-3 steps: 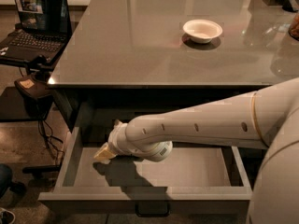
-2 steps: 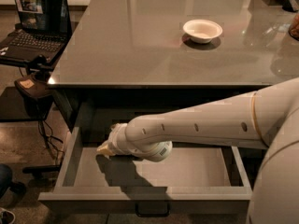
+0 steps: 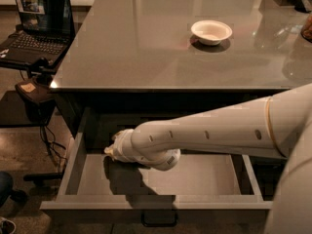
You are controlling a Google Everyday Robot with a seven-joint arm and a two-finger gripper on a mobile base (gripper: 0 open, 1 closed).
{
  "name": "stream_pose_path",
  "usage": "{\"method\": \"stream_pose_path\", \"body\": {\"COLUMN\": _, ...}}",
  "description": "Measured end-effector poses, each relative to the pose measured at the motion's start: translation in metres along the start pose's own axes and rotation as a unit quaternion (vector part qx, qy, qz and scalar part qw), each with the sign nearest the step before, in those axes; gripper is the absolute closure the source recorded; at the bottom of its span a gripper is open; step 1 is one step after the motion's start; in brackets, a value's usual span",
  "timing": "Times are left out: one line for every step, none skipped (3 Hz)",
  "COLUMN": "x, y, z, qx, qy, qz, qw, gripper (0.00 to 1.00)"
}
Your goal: Pick 7up can from top drawer and place on counter
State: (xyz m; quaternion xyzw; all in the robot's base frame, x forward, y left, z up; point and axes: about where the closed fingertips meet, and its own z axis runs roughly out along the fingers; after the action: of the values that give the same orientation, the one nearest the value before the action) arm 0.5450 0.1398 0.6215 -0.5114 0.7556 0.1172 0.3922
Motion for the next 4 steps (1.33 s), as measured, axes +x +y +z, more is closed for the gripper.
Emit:
{"method": "stream_pose_path", "body": {"x": 0.005, "y": -0.009, "z": -0.032, "qx": 0.041, "qy": 0.0, "qz": 0.027, "qw": 0.9988, "gripper": 1.0}}
{"method": "stream_pose_path", "body": {"x": 0.016, "y": -0.031, "z": -0.086, "qx": 0.102, "qy": 0.005, "qz": 0.055, "qw": 0.9932, "gripper": 1.0}}
{"method": "stream_pose_path", "body": {"x": 0.027, "y": -0.058, "z": -0.149, "qx": 0.154, "qy": 0.007, "qz": 0.072, "qw": 0.9854, "gripper": 1.0}}
{"method": "stream_pose_path", "body": {"x": 0.02, "y": -0.061, "z": -0.157, "qx": 0.162, "qy": 0.002, "qz": 0.07, "qw": 0.9843, "gripper": 0.81}}
